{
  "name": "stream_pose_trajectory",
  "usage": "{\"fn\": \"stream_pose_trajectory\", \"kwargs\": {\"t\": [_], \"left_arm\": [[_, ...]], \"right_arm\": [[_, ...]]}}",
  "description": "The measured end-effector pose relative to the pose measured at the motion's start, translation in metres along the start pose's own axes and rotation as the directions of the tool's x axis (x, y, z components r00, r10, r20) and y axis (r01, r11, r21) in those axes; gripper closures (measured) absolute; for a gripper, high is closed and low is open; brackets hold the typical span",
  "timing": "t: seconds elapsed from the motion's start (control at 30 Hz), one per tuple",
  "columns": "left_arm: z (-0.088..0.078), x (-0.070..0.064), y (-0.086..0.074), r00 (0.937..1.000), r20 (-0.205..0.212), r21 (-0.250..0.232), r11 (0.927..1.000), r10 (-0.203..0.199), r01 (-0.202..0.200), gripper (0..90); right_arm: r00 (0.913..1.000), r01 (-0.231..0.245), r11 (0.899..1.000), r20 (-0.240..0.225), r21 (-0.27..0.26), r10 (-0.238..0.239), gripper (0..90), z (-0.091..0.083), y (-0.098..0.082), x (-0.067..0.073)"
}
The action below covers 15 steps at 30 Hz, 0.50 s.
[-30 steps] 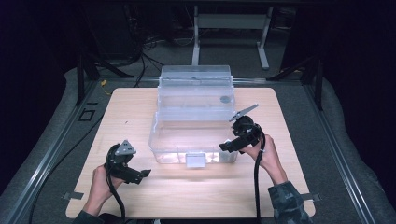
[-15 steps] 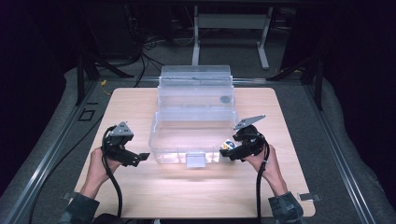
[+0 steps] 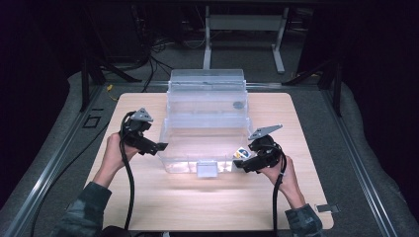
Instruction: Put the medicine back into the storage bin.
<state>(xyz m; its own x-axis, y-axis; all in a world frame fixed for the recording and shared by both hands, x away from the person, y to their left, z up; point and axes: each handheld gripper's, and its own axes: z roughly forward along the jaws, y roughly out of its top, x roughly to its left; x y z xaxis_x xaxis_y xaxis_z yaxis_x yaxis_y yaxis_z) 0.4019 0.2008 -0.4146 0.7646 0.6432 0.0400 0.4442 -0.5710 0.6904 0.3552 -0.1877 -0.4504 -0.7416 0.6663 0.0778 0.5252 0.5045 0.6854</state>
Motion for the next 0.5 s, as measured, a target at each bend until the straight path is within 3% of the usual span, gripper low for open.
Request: {"fn": "stream_pose_trajectory", "kwargs": {"t": [0.17,0.27,0.37,0.47,0.5], "left_arm": [[0.007,0.006,0.029,0.9995,0.012,-0.003,0.9995,0.030,-0.030,1.4],[0.009,0.009,0.039,0.9993,0.016,-0.002,0.9994,0.034,-0.034,1.7],[0.013,0.013,0.054,0.9988,0.018,0.005,0.9989,0.046,-0.046,2.1],[0.016,0.017,0.074,0.9979,0.025,0.001,0.9982,0.060,-0.060,2.1],[0.016,0.017,0.074,0.9979,0.025,0.001,0.9982,0.060,-0.060,2.1]], "right_arm": [[0.9999,0.012,1.000,0.006,-0.009,-0.012,15.0,-0.002,0.000,0.004],[0.9998,0.017,1.000,0.009,-0.013,-0.017,15.2,-0.002,0.001,0.005],[0.9996,0.029,0.999,-0.002,-0.025,-0.029,16.7,-0.001,0.001,0.007],[0.9988,0.001,0.998,-0.049,-0.061,-0.004,17.8,-0.002,0.000,0.004],[0.9988,0.001,0.998,-0.049,-0.061,-0.004,17.8,-0.002,0.000,0.004]]}}
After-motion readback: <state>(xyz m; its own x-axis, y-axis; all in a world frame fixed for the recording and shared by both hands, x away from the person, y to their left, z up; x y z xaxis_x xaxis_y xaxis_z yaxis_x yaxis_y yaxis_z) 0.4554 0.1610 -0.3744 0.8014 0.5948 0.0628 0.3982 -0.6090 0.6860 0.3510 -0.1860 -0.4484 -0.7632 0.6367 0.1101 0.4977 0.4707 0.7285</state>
